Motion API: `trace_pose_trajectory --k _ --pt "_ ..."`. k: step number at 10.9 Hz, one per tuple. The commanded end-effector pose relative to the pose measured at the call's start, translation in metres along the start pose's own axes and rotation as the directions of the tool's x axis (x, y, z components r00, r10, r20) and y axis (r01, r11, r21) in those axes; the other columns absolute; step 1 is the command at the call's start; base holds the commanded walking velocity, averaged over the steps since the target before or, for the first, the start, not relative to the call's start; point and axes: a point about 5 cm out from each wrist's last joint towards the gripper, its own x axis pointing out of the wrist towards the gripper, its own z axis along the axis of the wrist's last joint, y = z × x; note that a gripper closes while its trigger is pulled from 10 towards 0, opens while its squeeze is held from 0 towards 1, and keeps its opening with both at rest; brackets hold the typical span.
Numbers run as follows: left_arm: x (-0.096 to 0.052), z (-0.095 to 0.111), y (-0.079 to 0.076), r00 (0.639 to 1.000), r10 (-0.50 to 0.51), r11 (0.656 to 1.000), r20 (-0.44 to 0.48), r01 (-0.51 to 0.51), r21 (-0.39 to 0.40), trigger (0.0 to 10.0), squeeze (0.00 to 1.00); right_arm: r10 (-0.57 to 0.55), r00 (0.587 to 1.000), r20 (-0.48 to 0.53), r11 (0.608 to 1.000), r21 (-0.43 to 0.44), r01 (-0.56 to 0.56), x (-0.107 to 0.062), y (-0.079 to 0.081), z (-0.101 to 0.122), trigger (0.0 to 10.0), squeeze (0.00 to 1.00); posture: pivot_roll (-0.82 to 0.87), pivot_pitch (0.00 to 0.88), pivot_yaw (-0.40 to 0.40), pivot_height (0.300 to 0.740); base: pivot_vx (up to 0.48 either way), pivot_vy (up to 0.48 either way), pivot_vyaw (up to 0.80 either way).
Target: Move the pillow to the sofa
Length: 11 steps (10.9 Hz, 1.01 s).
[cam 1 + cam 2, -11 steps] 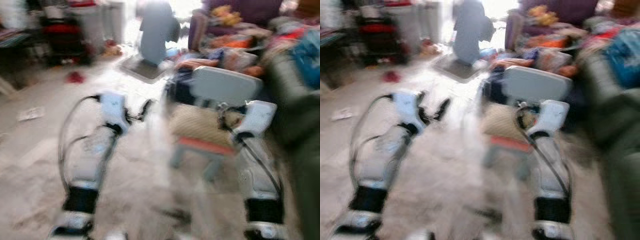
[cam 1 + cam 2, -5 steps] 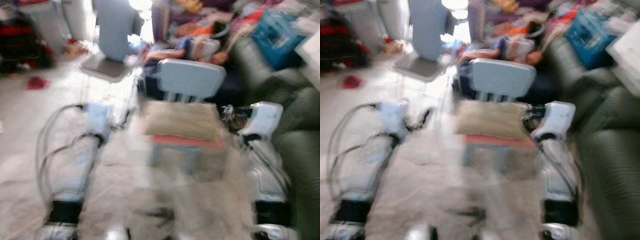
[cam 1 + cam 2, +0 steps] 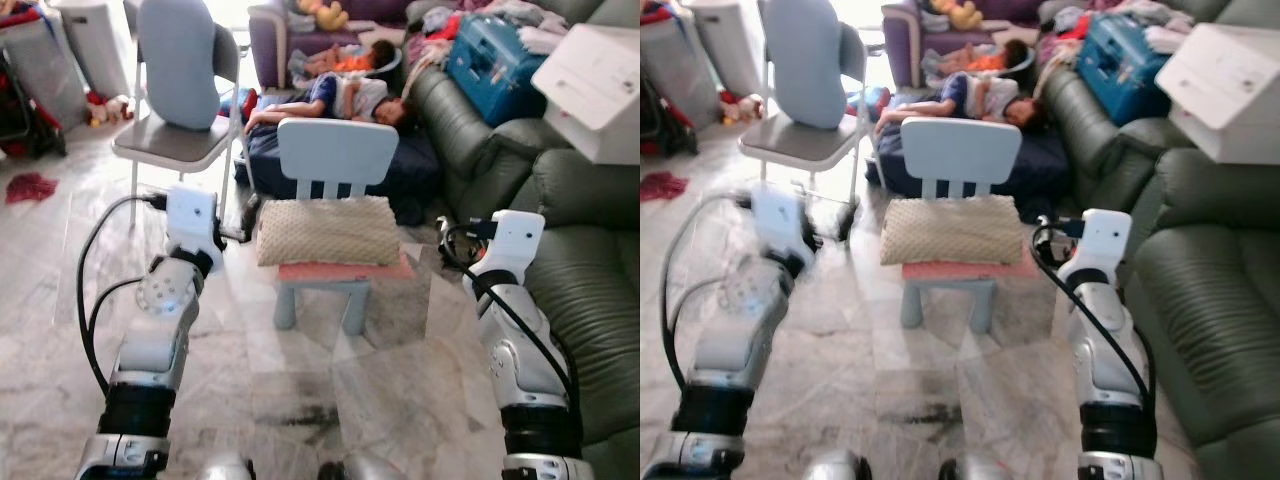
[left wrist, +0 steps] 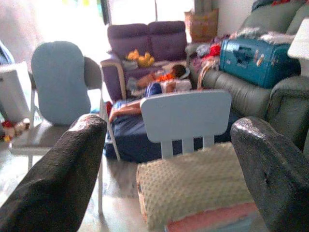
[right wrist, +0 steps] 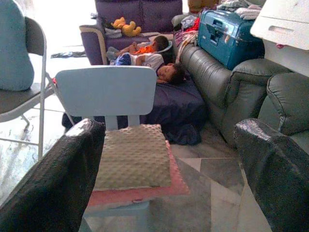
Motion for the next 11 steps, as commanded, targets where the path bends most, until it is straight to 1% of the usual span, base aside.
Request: trace_pose_trajectory --k 1,2,3,4,8,9,10,11 --pt "0.0015 -0.0011 0.0019 1.0 0.01 1.0 -0.009 -0.01 0.015 10.0 0.0 0.001 1.0 0.015 1.0 -0.005 -0.001 0.0024 0.0023 0.0056 10.0 0.0 -0.07 0.0 -0.058 0.74 0.3 0.0 0.0" --pt "0.0023 -0.0022 0.0028 1.0 0.028 1.0 -0.013 -0.028 0.002 10.0 0.0 -0.008 1.0 0.006 1.0 -0.004 0.008 0.003 0.0014 0.0044 10.0 0.0 -0.07 0.0 -0.057 0.74 0.439 0.0 -0.64" --pt "0.0015 -0.0038 0.0001 1.0 0.026 1.0 -0.016 -0.026 -0.008 10.0 0.0 -0.006 1.0 0.011 1.0 -0.002 0.006 0.0032 0.0018 0.0047 10.0 0.0 -0.07 0.0 -0.056 0.74 0.48 0.0 -0.47" --pt "0.0003 -0.0054 -0.003 1.0 0.014 1.0 -0.021 -0.014 -0.009 10.0 0.0 -0.004 1.0 0.012 1.0 -0.001 0.004 0.0034 0.0026 0.0049 10.0 0.0 -0.07 0.0 -0.053 0.74 0.461 0.0 0.0" --pt "0.0021 -0.0064 -0.0021 0.999 0.032 0.999 -0.026 -0.033 -0.018 10.0 0.0 0.005 1.0 0.019 1.0 0.005 -0.005 0.004 0.0044 0.0056 10.0 0.0 -0.08 0.0 -0.052 0.74 0.453 0.0 0.0" --pt "0.0024 -0.0064 -0.002 0.999 0.035 0.999 -0.028 -0.035 -0.019 10.0 0.0 0.014 1.0 0.022 1.0 -0.004 -0.014 0.004 0.0055 0.0061 10.0 0.0 -0.08 0.0 -0.053 0.74 0.42 0.0 0.0" --pt "0.0031 -0.0068 -0.0016 0.999 0.041 0.999 -0.033 -0.042 -0.017 10.0 0.0 0.033 0.999 0.023 0.998 -0.049 -0.032 0.0041 0.0089 0.006 10.0 0.0 -0.08 0.0 -0.053 0.74 0.386 0.285 0.0" --pt "0.0035 -0.0073 -0.0013 0.998 0.047 0.999 -0.035 -0.047 -0.014 10.0 0.0 0.032 0.999 0.024 0.999 -0.038 -0.031 0.0043 0.009 0.0057 10.0 0.0 -0.08 0.0 -0.053 0.74 0.345 0.334 0.0"
